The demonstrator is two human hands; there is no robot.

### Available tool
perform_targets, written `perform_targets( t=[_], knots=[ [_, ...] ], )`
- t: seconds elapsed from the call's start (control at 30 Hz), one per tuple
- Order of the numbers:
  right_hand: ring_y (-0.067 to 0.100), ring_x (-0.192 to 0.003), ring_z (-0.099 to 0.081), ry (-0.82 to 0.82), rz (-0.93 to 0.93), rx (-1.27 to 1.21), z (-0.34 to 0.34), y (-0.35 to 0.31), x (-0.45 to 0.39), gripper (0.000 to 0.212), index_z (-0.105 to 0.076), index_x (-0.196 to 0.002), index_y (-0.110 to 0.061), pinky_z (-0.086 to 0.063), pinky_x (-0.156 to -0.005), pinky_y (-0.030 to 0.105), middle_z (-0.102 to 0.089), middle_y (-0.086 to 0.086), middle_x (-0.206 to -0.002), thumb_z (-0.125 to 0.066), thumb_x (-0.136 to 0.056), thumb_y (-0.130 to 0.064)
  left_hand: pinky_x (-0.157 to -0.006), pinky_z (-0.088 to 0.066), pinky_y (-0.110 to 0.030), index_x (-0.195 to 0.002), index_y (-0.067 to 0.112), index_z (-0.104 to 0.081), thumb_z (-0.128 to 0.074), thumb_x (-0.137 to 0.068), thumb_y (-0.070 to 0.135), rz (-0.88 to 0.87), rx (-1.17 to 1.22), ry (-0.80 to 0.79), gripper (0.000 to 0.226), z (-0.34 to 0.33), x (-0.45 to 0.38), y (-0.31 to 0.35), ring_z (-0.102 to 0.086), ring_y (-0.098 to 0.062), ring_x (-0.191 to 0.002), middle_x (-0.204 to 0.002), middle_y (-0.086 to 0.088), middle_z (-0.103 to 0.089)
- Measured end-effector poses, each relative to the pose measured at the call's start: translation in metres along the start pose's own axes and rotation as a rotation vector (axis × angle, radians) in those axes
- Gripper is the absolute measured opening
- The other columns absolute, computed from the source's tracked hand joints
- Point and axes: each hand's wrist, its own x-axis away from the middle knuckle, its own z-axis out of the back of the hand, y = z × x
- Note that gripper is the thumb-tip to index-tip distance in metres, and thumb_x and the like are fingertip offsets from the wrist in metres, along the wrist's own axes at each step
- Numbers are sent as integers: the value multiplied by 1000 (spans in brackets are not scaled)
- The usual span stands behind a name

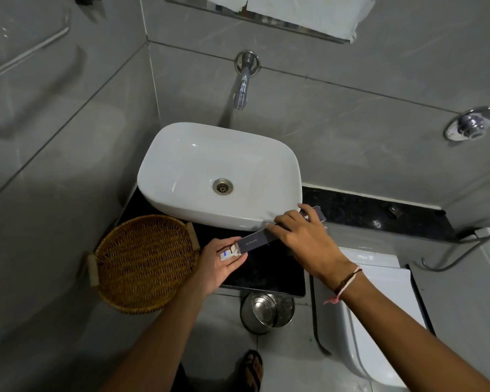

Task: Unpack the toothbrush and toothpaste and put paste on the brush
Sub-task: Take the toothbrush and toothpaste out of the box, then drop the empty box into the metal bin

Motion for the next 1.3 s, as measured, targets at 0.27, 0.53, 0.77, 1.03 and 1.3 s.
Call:
perform_targets(
  t=[0.27,0.53,0.77,1.03,1.3],
  knots=[
    [29,-118,-58,-20,-4,8,5,5,1,60,-56,-130,-21,-30,-118,57,-65,6,-122,-77,-75,-11,-78,-64,-38,-99,-2,-76,-75,-82,9,47,-26,-33,20,14,2,1,-74,-34,-101,-103,-22,-77],
    [31,-114,-58,4,-5,45,12,5,-10,49,-60,-122,-19,-23,-120,58,-66,6,-115,-68,-75,-6,-74,-64,-30,-103,3,-76,-79,-80,15,39,-111,-63,26,20,5,-4,-75,-23,-90,-99,-16,-76],
    [26,-117,-60,-21,-266,-72,-7,27,27,61,-62,-124,-23,-34,-115,51,-67,2,-122,-75,-69,1,-71,-61,-18,-87,8,-82,-66,-89,-4,-65,-324,-56,20,16,5,-1,-74,-18,-93,-94,-10,-81],
    [34,-102,-60,112,-924,-428,-69,24,154,44,-60,-122,-18,-54,-85,47,-69,10,-116,-67,-82,-2,-76,-64,-22,-93,-3,-74,-59,-92,-8,-89,-470,-49,15,-13,-11,-13,-73,-26,-95,-104,-22,-71],
    [33,-102,-66,-156,-1206,-782,-170,10,232,50,-62,-124,-14,-55,-90,39,-72,13,-113,-63,-77,3,-87,-60,-28,-116,-14,-65,-62,-91,-7,-142,-564,31,26,-45,-32,-58,-67,-39,-113,-117,-30,-68]
  ],
)
